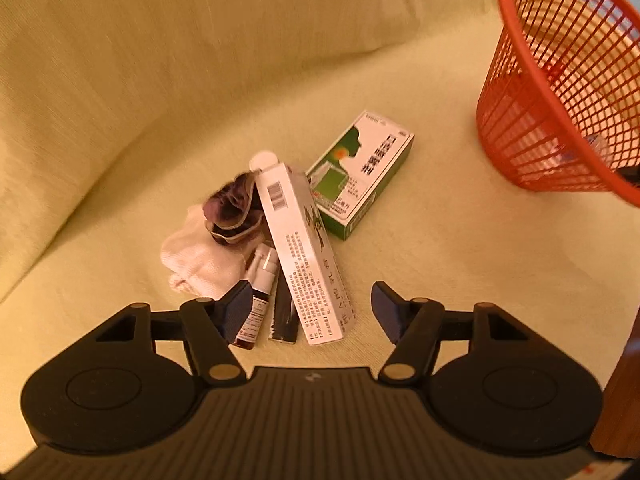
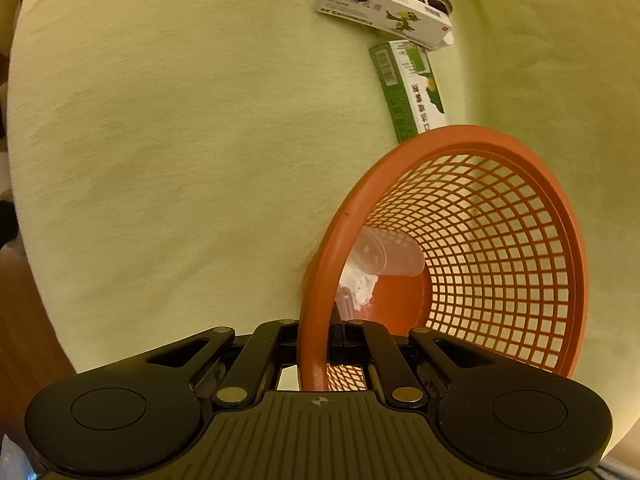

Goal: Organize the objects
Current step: 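Move the left gripper to the long white medicine box and grasp it, then carry the white box over the wastebasket and open the left gripper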

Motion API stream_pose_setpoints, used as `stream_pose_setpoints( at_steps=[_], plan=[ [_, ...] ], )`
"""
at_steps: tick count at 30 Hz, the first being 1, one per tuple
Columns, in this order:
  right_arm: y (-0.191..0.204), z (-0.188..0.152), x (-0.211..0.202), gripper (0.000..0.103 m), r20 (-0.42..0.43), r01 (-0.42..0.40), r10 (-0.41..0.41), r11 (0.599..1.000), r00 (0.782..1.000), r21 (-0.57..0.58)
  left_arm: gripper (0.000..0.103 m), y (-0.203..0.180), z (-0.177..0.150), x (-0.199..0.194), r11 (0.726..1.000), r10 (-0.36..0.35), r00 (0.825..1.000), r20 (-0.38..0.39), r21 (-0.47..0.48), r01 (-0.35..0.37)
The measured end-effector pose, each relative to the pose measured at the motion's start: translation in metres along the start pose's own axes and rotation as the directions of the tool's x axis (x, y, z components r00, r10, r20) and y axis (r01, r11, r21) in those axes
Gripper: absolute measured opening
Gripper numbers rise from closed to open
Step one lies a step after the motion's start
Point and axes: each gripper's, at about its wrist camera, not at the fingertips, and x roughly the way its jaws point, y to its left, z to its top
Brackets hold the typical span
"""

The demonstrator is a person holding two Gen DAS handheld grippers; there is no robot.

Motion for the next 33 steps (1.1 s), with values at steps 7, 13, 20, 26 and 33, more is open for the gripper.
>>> stream_pose_setpoints(
  at_steps=[7, 13, 20, 26, 33],
  plan=[
    [0.005, -0.004, 0.0, 0.0, -0.012, -0.002, 0.002, 1.0, 1.0, 0.02, 0.055, 0.003, -0.001, 0.03, 1.0, -0.01, 1.0, -0.024, -0.015, 0.009],
    [0.003, 0.001, -0.002, 0.0, -0.015, -0.008, 0.009, 1.0, 1.0, 0.025, 0.045, 0.005, 0.003, 0.038, 1.0, -0.014, 0.999, -0.037, -0.016, 0.013],
    [-0.004, 0.008, 0.002, 0.0, -0.018, -0.014, 0.014, 1.0, 1.0, 0.019, 0.022, -0.003, 0.005, 0.038, 1.0, -0.014, 0.998, -0.064, 0.015, 0.015],
    [0.0, 0.009, 0.004, 0.0, -0.016, -0.012, 0.012, 1.0, 1.0, 0.01, 0.021, -0.006, 0.005, 0.012, 0.999, -0.044, 0.997, -0.064, 0.027, 0.046],
    [0.0, 0.009, 0.004, 0.0, -0.013, -0.007, 0.008, 1.0, 1.0, 0.009, 0.021, -0.015, 0.012, -0.032, 0.997, -0.071, 0.997, -0.028, 0.036, 0.072]
  ],
)
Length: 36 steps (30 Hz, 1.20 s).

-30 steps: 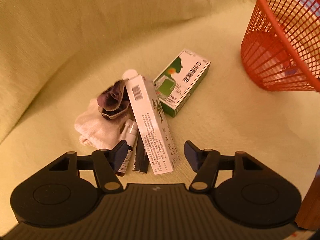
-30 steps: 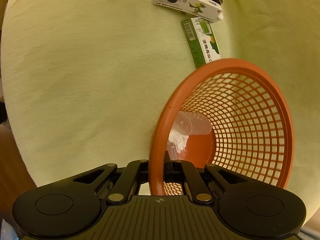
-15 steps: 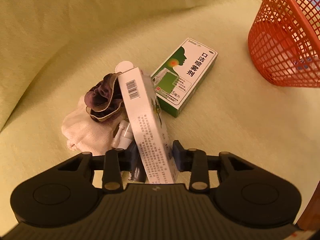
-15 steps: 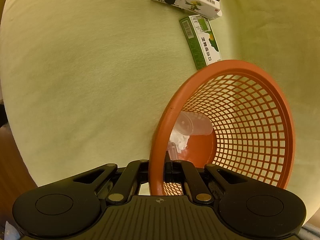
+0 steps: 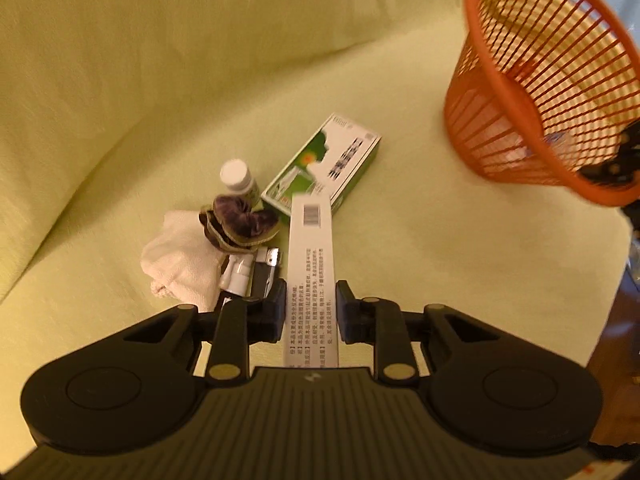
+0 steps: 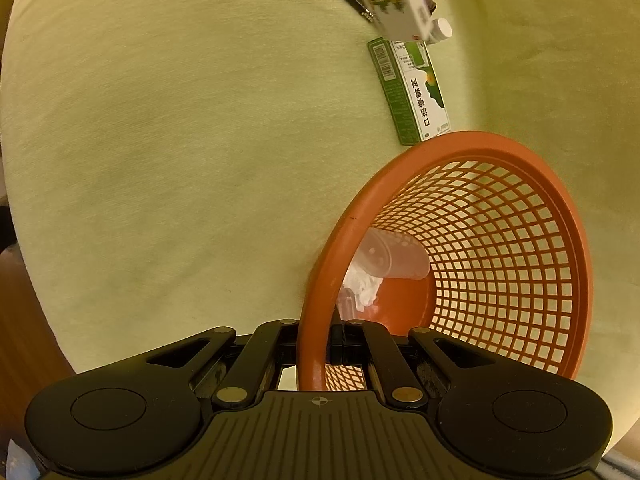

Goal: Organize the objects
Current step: 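Carry the white box over the wastebasket and open the left gripper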

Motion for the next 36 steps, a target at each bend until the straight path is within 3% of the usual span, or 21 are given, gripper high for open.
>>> stream_pose_setpoints(
  at_steps=[14, 20, 28, 30, 31, 36],
  plan=[
    [0.003, -0.001, 0.001, 0.0, 0.002, 0.007, -0.007, 1.0, 1.0, 0.002, 0.021, -0.024, 0.039, -0.073, 0.996, -0.066, 0.991, 0.117, 0.061, 0.059],
    [0.003, 0.0, 0.0, 0.0, 0.005, 0.006, -0.006, 1.0, 1.0, 0.004, 0.021, -0.045, 0.066, -0.1, 0.982, -0.154, 0.975, 0.161, 0.13, 0.133],
    [-0.001, 0.0, -0.001, 0.0, 0.012, 0.002, -0.002, 1.0, 1.0, 0.015, 0.021, -0.088, 0.102, -0.098, 0.949, -0.266, 0.943, 0.201, 0.229, 0.219],
    [-0.001, 0.0, 0.0, 0.0, 0.013, 0.002, -0.002, 1.0, 1.0, 0.019, 0.027, -0.093, 0.11, -0.092, 0.945, -0.295, 0.929, 0.223, 0.212, 0.249],
    [-0.001, -0.001, 0.0, 0.0, 0.014, 0.003, -0.004, 1.0, 1.0, 0.018, 0.038, -0.094, 0.114, -0.089, 0.945, -0.301, 0.925, 0.233, 0.201, 0.257],
    [-0.002, -0.001, 0.001, 0.0, 0.018, -0.001, 0.0, 1.0, 1.0, 0.024, 0.039, -0.087, 0.113, -0.09, 0.958, -0.273, 0.925, 0.264, 0.163, 0.236]
  ],
)
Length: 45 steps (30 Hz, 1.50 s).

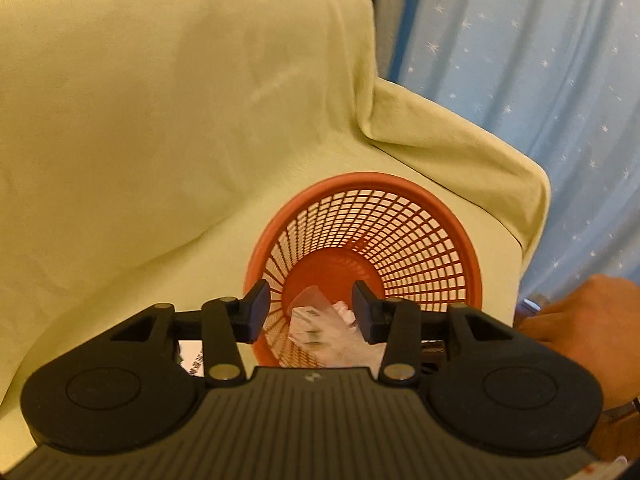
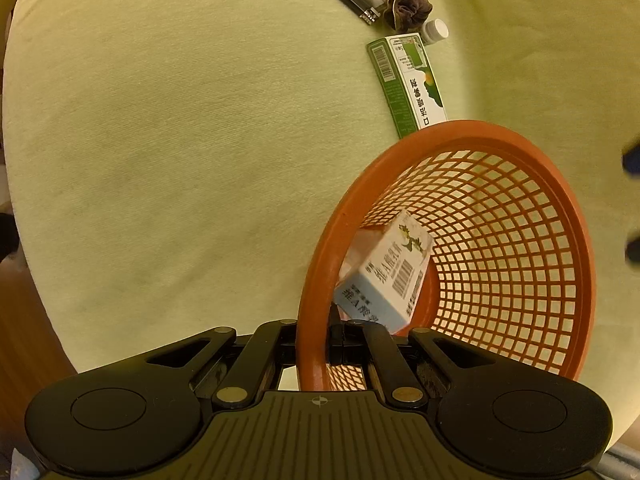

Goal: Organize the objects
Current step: 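Carry the white box over the wastebasket and open the left gripper, then move the left gripper to the white towel and pinch it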

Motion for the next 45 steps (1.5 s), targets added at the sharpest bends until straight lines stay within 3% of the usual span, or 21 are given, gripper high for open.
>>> stream_pose_setpoints(
  at_steps=[9, 15, 20, 25, 29, 34, 45],
  plan=[
    [0.0, 0.003, 0.002, 0.0, 0.003, 0.003, -0.003, 1.0, 1.0, -0.009, 0.039, 0.039, -0.048, -0.023, 0.987, 0.141, 0.987, -0.072, -0.067, -0.146],
    [-0.001, 0.002, 0.003, 0.0, 0.0, 0.013, -0.013, 1.0, 1.0, -0.011, 0.039, 0.071, -0.092, -0.034, 0.956, 0.254, 0.956, -0.148, -0.108, -0.271],
    [0.0, 0.0, 0.001, 0.0, -0.008, 0.027, -0.027, 1.0, 1.0, -0.01, 0.039, 0.09, -0.124, -0.037, 0.935, 0.305, 0.933, -0.193, -0.129, -0.332],
    [-0.004, -0.002, 0.001, 0.0, -0.022, 0.035, -0.035, 0.999, 0.999, 0.003, 0.041, 0.106, -0.147, -0.03, 0.919, 0.337, 0.915, -0.222, -0.131, -0.371],
    [-0.005, -0.001, 0.001, 0.0, -0.031, 0.039, -0.039, 0.999, 0.999, 0.001, 0.052, 0.123, -0.159, -0.021, 0.91, 0.361, 0.904, -0.229, -0.124, -0.395],
    [-0.007, 0.001, -0.002, 0.0, -0.038, 0.03, -0.029, 0.999, 0.999, 0.017, 0.053, 0.147, -0.172, 0.005, 0.899, 0.382, 0.888, -0.255, -0.122, -0.421],
    [-0.015, 0.013, 0.004, 0.0, -0.048, 0.011, -0.009, 0.999, 0.999, 0.041, 0.056, 0.184, -0.179, 0.049, 0.894, 0.363, 0.888, -0.284, -0.162, -0.417]
  ],
)
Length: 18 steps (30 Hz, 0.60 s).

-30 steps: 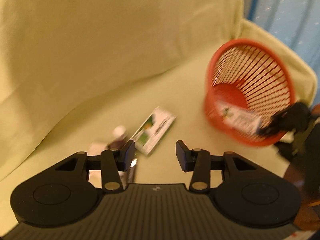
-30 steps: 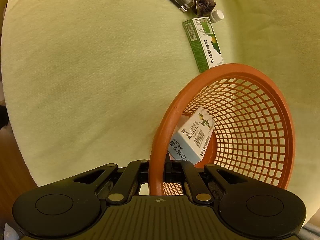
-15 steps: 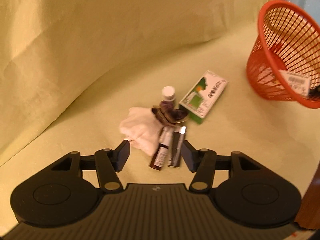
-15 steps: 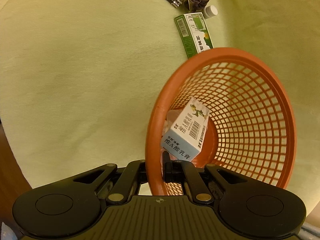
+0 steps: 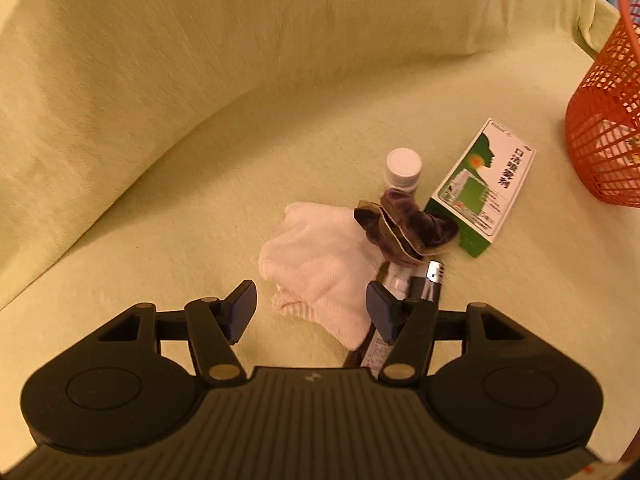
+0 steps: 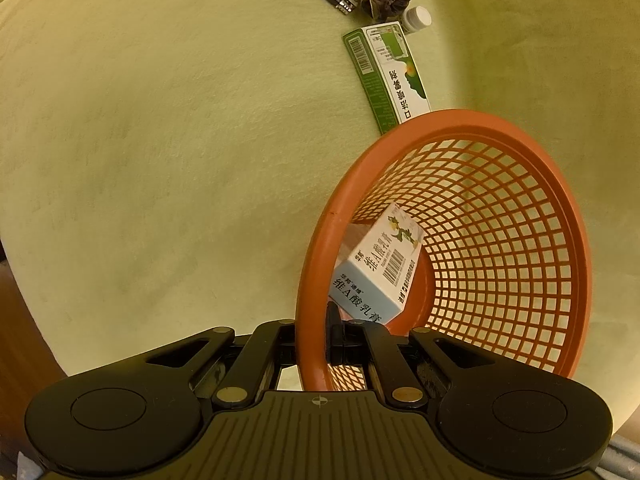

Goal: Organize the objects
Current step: 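Move the left gripper to the white towel and pinch it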

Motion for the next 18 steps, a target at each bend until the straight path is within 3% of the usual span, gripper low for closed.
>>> stream_pose_setpoints(
  at_steps=[6, 15, 16, 17, 18],
  plan=[
    [-0.002, 0.006, 0.004, 0.0, -0.006, -0.005, 0.005, 1.0, 1.0, 0.005, 0.057, 0.005, 0.005, 0.014, 0.999, -0.032, 0.999, -0.024, -0.018, 0.032],
    [-0.002, 0.006, 0.006, 0.0, -0.003, -0.005, 0.005, 1.0, 1.0, 0.001, 0.023, 0.003, 0.002, 0.007, 0.998, -0.057, 0.998, -0.04, -0.016, 0.056],
    [-0.002, 0.006, 0.006, 0.0, -0.002, -0.005, 0.005, 1.0, 1.0, -0.001, 0.018, 0.001, 0.002, 0.005, 0.998, -0.056, 0.998, -0.04, -0.018, 0.056],
    [-0.002, 0.006, 0.006, 0.0, 0.0, -0.006, 0.006, 1.0, 1.0, -0.002, 0.007, 0.0, 0.0, 0.001, 0.999, -0.051, 0.998, -0.036, -0.019, 0.051],
    [-0.001, 0.005, 0.007, 0.0, 0.001, -0.005, 0.005, 1.0, 1.0, -0.004, 0.005, 0.0, 0.0, -0.003, 0.999, -0.045, 0.999, -0.031, -0.02, 0.044]
  ],
)
